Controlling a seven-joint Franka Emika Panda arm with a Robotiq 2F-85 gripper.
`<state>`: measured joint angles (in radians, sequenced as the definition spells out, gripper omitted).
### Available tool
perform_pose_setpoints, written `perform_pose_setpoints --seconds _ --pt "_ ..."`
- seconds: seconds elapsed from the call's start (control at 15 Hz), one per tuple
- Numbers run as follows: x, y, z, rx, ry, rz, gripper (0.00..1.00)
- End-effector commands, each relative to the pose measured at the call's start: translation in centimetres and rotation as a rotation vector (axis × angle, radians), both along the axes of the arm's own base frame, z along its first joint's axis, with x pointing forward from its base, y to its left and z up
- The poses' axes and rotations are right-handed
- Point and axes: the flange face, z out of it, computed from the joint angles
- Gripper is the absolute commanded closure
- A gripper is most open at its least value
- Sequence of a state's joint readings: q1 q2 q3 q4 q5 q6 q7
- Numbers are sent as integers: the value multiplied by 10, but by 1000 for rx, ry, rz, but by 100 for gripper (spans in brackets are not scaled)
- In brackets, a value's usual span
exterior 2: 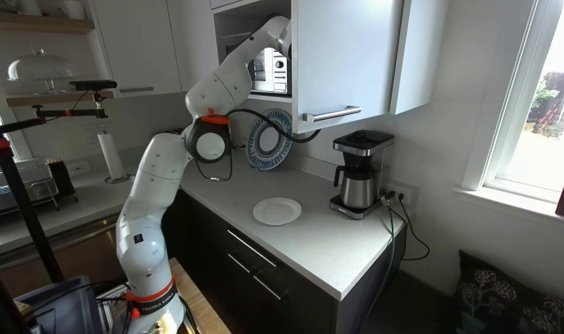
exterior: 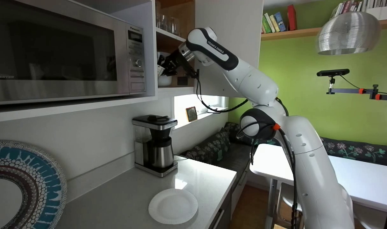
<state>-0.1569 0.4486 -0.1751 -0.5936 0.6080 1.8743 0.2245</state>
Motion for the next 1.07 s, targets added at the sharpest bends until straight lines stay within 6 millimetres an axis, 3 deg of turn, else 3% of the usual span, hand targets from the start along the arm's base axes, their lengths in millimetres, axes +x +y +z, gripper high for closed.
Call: perform_pose_setpoints --seconds 0.0,0.73,1.0 --pt "-31 0 11 -17 119 4 100" --pt "-121 -23 55 -15 202 53 100" --pt "-143 -19 62 35 222 112 100"
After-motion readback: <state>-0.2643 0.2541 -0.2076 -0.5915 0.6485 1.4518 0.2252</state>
